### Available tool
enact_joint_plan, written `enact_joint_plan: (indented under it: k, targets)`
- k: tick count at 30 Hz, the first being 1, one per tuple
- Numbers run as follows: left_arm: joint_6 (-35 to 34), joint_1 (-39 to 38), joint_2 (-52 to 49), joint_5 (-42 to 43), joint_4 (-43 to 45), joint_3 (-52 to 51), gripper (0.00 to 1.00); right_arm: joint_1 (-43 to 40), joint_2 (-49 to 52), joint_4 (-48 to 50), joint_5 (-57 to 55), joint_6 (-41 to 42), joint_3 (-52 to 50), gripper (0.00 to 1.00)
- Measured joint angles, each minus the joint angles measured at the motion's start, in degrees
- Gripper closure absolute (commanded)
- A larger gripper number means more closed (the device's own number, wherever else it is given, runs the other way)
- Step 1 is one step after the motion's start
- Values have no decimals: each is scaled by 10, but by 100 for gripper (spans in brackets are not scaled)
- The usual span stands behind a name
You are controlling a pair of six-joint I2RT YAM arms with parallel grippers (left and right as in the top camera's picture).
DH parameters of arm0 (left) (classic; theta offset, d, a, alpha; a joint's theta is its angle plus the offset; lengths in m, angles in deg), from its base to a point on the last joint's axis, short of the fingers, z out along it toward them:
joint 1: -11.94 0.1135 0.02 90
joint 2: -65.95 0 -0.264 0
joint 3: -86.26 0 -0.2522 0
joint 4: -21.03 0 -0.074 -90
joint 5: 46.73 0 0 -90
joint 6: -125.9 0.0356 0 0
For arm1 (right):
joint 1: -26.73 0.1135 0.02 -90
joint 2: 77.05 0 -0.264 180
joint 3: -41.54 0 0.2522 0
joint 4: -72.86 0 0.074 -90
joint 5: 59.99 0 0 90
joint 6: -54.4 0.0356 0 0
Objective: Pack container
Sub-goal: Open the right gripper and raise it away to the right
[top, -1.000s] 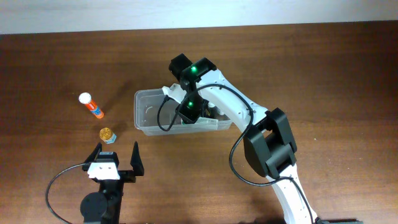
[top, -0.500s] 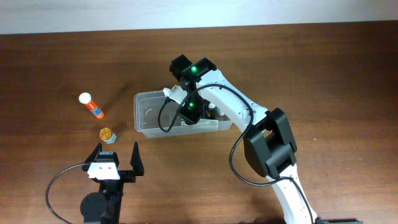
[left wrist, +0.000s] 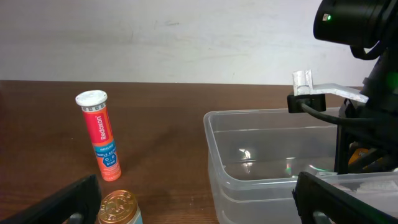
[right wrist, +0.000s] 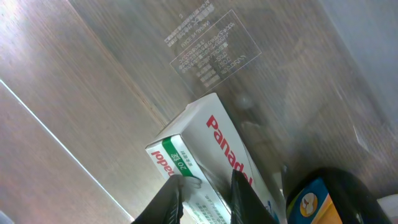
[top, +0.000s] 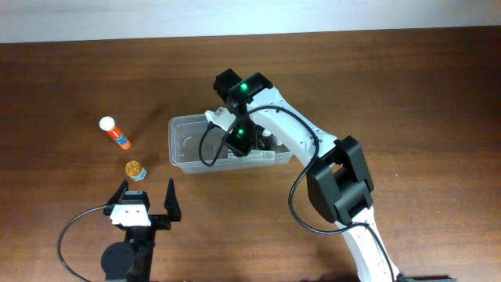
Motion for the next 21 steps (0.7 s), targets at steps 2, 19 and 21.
enact_joint_plan:
  k: [2,19,21]
  targets:
    - [0,0,0,0,0,0,1,0,0,-4,0,0,7,81]
    - [0,0,0,0,0,0,1,0,1,-139,0,0,138,68]
    - [0,0,0,0,0,0,1,0,2,-178,0,0,186,55]
